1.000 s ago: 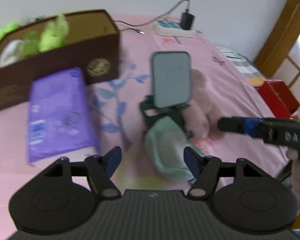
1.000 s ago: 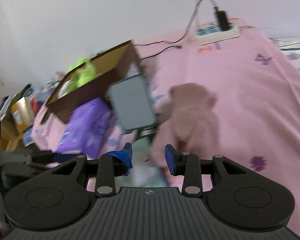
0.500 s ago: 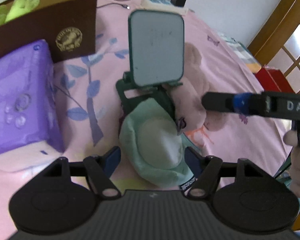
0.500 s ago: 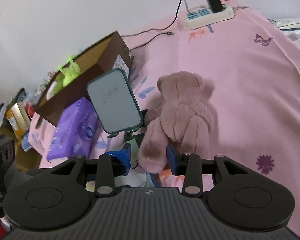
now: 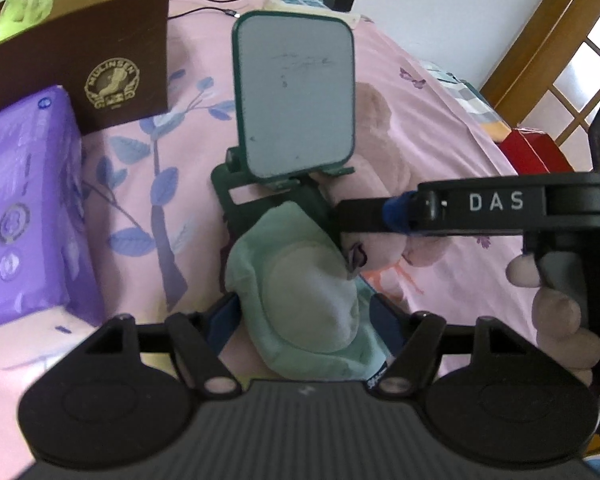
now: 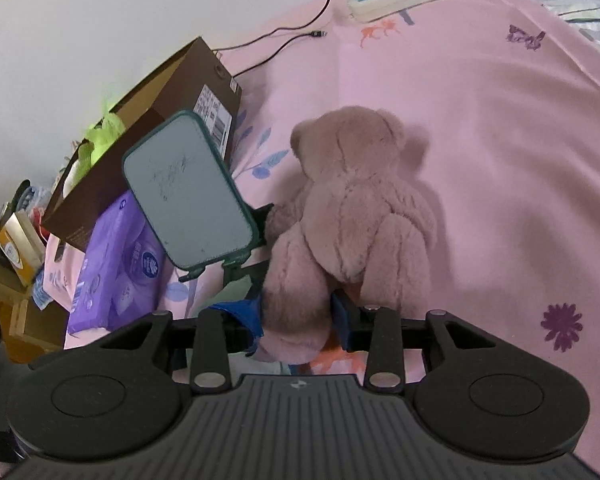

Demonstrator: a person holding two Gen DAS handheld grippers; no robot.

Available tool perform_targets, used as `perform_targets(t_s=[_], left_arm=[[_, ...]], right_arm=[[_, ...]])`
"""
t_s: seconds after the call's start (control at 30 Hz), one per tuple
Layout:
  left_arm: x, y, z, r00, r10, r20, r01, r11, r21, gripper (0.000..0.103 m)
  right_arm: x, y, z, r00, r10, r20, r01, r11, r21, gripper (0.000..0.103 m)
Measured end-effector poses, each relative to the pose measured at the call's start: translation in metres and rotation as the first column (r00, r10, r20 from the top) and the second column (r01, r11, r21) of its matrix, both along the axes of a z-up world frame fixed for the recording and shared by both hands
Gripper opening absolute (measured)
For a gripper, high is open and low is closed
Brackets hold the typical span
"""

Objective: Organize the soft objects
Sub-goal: 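Grasp the mint-green plush with the left gripper while the right gripper grasps the pink teddy bear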

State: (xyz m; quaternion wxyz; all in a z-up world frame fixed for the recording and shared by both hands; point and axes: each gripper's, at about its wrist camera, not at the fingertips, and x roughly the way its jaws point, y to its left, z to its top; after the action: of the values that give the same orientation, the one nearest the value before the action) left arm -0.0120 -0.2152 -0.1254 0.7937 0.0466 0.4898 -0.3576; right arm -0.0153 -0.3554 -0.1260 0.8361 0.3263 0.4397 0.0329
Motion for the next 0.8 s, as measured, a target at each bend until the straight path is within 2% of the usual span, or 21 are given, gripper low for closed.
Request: perform_targets(t_s=[0.03, 0.13, 0.17, 0.23, 0.33, 0.57, 0.7, 0.73, 0.8], left_arm=[[0.000, 0.001, 0.000, 1.000, 0.000, -0.002, 0.000, 1.000, -0.009, 0.058], [0.002, 0.005, 0.000, 1.000, 0.003, -0.002, -0.003, 1.000, -0.016, 0.043], [0.003, 0.007, 0.000, 1.000, 0.007, -0.006, -0.007, 1.000, -0.021, 0.041], [0.005, 0.010, 0.001, 1.000, 0.012, -0.008, -0.012, 1.000, -0.028, 0.027], [0.004, 0.012, 0.002, 1.000, 0.014, 0.010, -0.014, 1.000, -0.022, 0.016], [-0.001, 0.022, 0.009, 1.000, -0.008, 0.018, 0.009, 0.998, -0.054, 0.008], [-0.004, 0.031, 0.015, 0.999, -0.018, 0.029, 0.020, 0.998, -0.064, 0.007], [-0.004, 0.036, 0.017, 0.999, -0.015, 0.031, 0.017, 0.998, -0.066, 0.007], [-0.003, 0.046, 0.020, 1.000, -0.001, 0.027, 0.003, 0.998, -0.069, 0.006]], right_arm=[[-0.002, -0.001, 0.001, 1.000, 0.005, 0.008, -0.005, 1.000, -0.007, 0.014], [-0.007, -0.003, 0.005, 1.000, 0.011, 0.021, -0.011, 0.999, -0.035, 0.011], [-0.009, -0.004, 0.006, 1.000, 0.011, 0.022, -0.009, 0.999, -0.047, 0.011], [-0.012, -0.009, 0.006, 1.000, 0.001, 0.018, 0.000, 0.998, -0.063, 0.010], [-0.018, -0.015, 0.007, 1.000, -0.001, 0.015, 0.002, 0.996, -0.088, 0.010], [-0.029, -0.019, 0.010, 1.000, 0.024, -0.004, -0.024, 0.994, -0.107, 0.010], [-0.033, -0.018, 0.011, 0.999, 0.033, -0.009, -0.033, 0.997, -0.074, 0.011], [-0.034, -0.018, 0.011, 0.999, 0.050, -0.010, -0.051, 0.997, -0.057, 0.015], [-0.036, -0.016, 0.013, 0.997, 0.077, -0.015, -0.078, 0.996, -0.044, 0.016]])
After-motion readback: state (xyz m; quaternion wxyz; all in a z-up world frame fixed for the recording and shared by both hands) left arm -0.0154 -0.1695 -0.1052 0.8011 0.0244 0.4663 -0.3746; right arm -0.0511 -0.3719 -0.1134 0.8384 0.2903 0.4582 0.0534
